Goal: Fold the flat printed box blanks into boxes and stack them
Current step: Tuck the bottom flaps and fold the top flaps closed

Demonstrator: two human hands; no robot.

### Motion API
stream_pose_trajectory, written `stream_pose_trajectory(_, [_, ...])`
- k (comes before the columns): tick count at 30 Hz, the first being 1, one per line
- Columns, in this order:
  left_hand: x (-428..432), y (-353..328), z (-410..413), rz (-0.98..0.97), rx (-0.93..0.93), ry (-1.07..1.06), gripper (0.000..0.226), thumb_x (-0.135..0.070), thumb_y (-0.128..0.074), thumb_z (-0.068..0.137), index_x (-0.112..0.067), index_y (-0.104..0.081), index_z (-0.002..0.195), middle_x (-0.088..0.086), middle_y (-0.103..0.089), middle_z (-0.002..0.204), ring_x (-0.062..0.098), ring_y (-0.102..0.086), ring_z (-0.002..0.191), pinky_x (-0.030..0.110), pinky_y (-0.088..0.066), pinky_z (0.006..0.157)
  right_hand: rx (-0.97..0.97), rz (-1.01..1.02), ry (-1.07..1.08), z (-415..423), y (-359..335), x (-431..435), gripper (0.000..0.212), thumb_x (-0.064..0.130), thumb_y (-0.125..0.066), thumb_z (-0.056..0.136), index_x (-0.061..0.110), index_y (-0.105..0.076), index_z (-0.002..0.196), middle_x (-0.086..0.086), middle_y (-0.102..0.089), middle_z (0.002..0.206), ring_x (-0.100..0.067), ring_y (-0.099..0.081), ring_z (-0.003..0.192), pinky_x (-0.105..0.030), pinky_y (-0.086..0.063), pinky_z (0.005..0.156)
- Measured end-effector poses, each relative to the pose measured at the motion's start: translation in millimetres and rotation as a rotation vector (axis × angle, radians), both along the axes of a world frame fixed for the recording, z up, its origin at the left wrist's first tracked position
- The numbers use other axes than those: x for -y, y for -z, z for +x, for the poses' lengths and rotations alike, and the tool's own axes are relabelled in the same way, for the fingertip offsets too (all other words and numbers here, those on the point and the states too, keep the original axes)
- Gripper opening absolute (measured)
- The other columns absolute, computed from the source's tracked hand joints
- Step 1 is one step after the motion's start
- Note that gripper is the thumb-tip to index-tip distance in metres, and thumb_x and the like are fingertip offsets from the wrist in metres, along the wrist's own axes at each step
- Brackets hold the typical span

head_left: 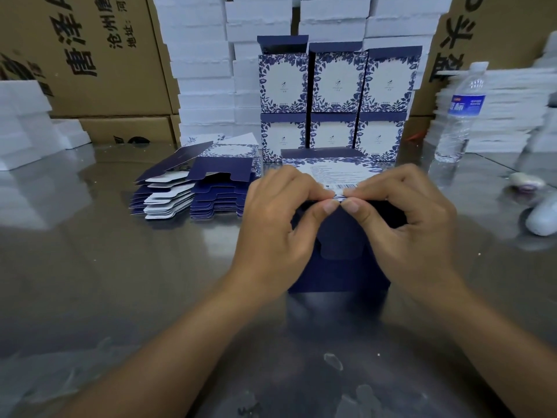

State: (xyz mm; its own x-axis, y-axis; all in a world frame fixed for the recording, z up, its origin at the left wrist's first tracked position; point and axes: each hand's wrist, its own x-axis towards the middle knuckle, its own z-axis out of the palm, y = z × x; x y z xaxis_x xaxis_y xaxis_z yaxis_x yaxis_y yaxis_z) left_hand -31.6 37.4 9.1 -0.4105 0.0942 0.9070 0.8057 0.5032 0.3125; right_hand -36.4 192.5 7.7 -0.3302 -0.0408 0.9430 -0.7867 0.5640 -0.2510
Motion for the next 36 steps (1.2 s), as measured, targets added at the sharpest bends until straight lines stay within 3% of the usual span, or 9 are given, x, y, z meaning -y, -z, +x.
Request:
stream_pose_trajectory(7, [9.3,-7.2,-1.2,-0.001,0.100,0.044,0.009,-0.014,-0.064,0.085,-0.006,-0.068,0.082,-0.003,-0.064,0.083,0.016,-0.058,0.082,0.038,-0.047,0.077,-0.021,-0.005,0.024,2.1,-2.2,-7.9,0.008,0.016,-0.070,0.082,0.008,-0.073,0.085,0.005,-0.065,0.087,-0.016,-0.062,0.083,-0.022,-0.048,0.080])
stream_pose_trajectory(11, [17.3,-12.6,-1.2,0.044,0.219,0.114,0.001,-0.013,-0.067,0.083,-0.014,-0.068,0.083,-0.010,-0.067,0.086,0.003,-0.063,0.091,0.016,-0.046,0.084,-0.001,0.001,0.053,1.3,-2.5,-5.3,0.010,0.016,-0.068,0.083,0.007,-0.072,0.082,0.006,-0.063,0.084,-0.018,-0.061,0.080,-0.021,-0.046,0.077])
stream_pose_trajectory(13, [20.1,-14.2,-0.9,0.076,0.287,0.140,0.008,-0.012,-0.068,0.084,-0.017,-0.063,0.079,-0.012,-0.067,0.088,-0.003,-0.063,0.094,0.012,-0.044,0.086,-0.001,0.001,0.054,1.2,-3.3,-6.1,0.011,0.016,-0.067,0.083,0.006,-0.072,0.082,0.005,-0.063,0.083,-0.020,-0.061,0.080,-0.022,-0.046,0.077])
stream_pose_trajectory(24, [21.9,-12.9,-4.6,0.053,0.291,0.144,0.012,-0.011,-0.066,0.085,-0.015,-0.061,0.075,-0.013,-0.067,0.090,-0.006,-0.063,0.095,0.011,-0.044,0.086,0.083,-0.059,-0.030,-0.2,-3.0,-13.8,0.018,0.021,-0.067,0.083,0.011,-0.069,0.097,0.004,-0.066,0.100,-0.009,-0.063,0.094,-0.018,-0.046,0.091])
stream_pose_trajectory(36, [26.0,-7.9,-10.6,0.198,0.348,0.153,0.013,-0.014,-0.068,0.084,-0.027,-0.066,0.084,-0.020,-0.067,0.097,-0.005,-0.063,0.101,0.015,-0.044,0.093,0.098,-0.076,-0.042,-5.4,-2.1,-15.5,0.008,0.017,-0.067,0.084,0.022,-0.066,0.091,0.011,-0.064,0.092,-0.007,-0.063,0.091,-0.017,-0.046,0.088])
